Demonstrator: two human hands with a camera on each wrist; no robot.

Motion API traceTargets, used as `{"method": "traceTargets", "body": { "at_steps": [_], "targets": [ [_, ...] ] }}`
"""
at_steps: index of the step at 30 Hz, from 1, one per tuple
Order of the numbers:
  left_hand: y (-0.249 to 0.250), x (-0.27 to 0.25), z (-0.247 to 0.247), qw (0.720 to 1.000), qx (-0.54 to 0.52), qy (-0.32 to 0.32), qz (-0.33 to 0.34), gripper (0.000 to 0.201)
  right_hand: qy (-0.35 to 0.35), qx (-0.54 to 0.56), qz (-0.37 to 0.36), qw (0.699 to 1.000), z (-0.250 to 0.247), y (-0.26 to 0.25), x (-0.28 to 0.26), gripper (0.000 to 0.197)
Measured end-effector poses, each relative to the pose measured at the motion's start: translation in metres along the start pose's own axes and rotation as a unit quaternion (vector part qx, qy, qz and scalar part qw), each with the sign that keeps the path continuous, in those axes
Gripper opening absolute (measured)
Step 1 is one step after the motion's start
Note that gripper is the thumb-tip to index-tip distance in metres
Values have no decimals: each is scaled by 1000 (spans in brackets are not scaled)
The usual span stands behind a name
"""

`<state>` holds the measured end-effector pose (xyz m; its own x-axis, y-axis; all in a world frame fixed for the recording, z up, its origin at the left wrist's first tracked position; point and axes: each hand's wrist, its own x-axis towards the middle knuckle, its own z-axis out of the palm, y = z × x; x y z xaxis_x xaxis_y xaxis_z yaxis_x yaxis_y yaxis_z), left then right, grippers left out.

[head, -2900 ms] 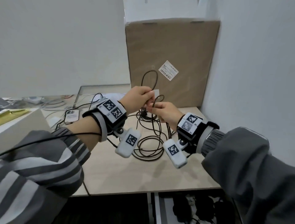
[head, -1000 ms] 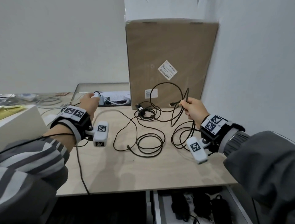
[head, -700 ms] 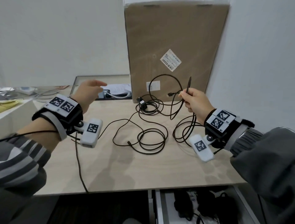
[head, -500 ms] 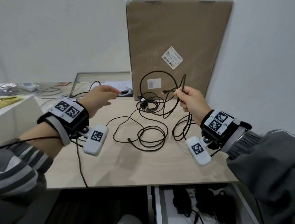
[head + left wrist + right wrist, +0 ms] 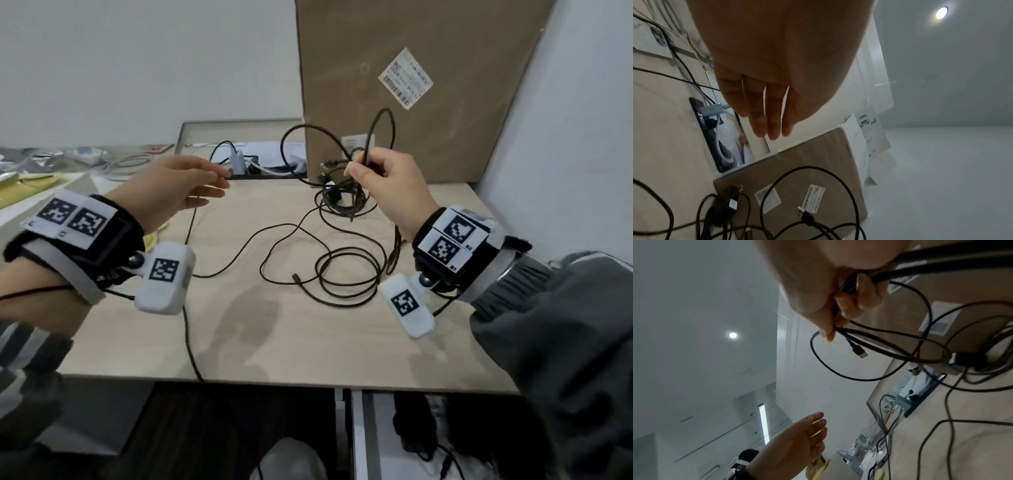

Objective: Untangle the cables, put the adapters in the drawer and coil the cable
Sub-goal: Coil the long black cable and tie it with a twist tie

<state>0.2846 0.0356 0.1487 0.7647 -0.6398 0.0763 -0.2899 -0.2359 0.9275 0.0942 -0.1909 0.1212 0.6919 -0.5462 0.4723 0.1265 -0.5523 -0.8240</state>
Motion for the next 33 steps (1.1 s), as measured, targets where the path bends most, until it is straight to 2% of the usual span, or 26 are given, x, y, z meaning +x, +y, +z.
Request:
{"method": "traceTargets", "body": {
  "at_steps": [7,10,13,14,17,19,21,25,29,33],
  "targets": [
    [-16,31,-19,998,-37,-31,-27,26,-84,-34,-33,995,70,1,52,13],
    [-18,47,-3,995,-51,-63,-60,40,-124,-64,-33,990,91,7,64,14],
    [-17,64,25,986,-115,-92,-75,53,-171,-119,-47,977,101,18,66,16],
    [-16,70,34,983,-142,-88,-77,49,-189,-144,-54,970,102,21,65,17],
    [-12,85,57,977,-195,-58,-69,18,-215,-176,-65,959,94,31,66,15],
    [-10,94,64,974,-217,-38,-52,8,-206,-167,-60,962,81,35,69,14],
    [-10,101,64,974,-224,-21,-22,11,-183,-147,-45,971,62,39,73,16],
    [-25,102,51,988,-149,22,23,19,-138,-99,-18,985,19,46,75,22],
    [-45,103,32,991,-104,83,2,23,-92,-69,1,993,-9,51,65,17],
    [-56,104,10,984,-108,137,-25,26,-24,-62,13,998,-27,59,45,11]
  ]
}}
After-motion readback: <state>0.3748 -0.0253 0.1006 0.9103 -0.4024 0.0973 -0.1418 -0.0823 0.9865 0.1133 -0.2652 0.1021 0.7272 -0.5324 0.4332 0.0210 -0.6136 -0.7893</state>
